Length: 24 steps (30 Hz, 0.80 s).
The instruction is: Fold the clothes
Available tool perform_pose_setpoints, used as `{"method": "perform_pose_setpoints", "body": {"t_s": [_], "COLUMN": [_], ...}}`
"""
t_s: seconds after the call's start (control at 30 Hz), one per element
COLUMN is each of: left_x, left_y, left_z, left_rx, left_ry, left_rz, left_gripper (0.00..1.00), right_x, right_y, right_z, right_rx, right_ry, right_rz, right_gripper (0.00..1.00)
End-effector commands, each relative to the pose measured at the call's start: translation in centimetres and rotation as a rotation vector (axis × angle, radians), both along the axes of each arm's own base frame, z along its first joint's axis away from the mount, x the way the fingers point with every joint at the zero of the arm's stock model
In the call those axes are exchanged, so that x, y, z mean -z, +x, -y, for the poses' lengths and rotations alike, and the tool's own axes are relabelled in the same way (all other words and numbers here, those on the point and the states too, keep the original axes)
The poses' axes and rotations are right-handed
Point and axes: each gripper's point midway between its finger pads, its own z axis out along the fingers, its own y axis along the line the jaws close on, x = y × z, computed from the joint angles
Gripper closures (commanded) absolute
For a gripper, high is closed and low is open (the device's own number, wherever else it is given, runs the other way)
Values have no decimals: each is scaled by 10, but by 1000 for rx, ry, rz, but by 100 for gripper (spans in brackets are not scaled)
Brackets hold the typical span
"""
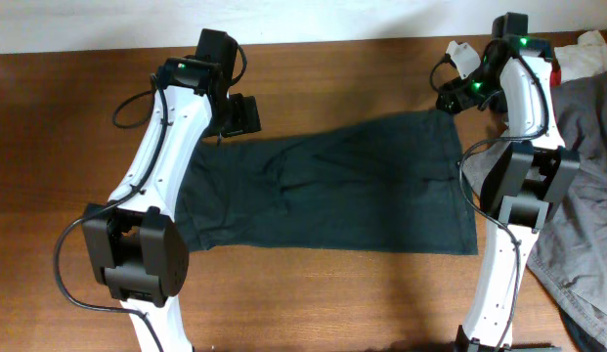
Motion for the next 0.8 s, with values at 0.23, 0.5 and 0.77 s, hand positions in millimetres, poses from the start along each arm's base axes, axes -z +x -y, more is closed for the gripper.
{"method": "perform_pose_setpoints", "body": {"t_s": [0.23, 0.5, 0.77], "left_x": [-7, -7, -7], "left_y": [1, 1, 1], "left_z": [0, 0, 0], "left_rx": [-3, -3, -3], "left_ry": [-4, -4, -4], "left_rz": [16, 16, 16], "left_gripper": [1, 1, 0], "right_x": [37, 43, 35], "right_y": [-1, 5, 5], "right_z": [5, 0, -14], "right_rx": [73, 140, 232], "right_ry": [140, 258, 383], "right_rz": [-49, -51, -89], "right_gripper": [34, 34, 53]}}
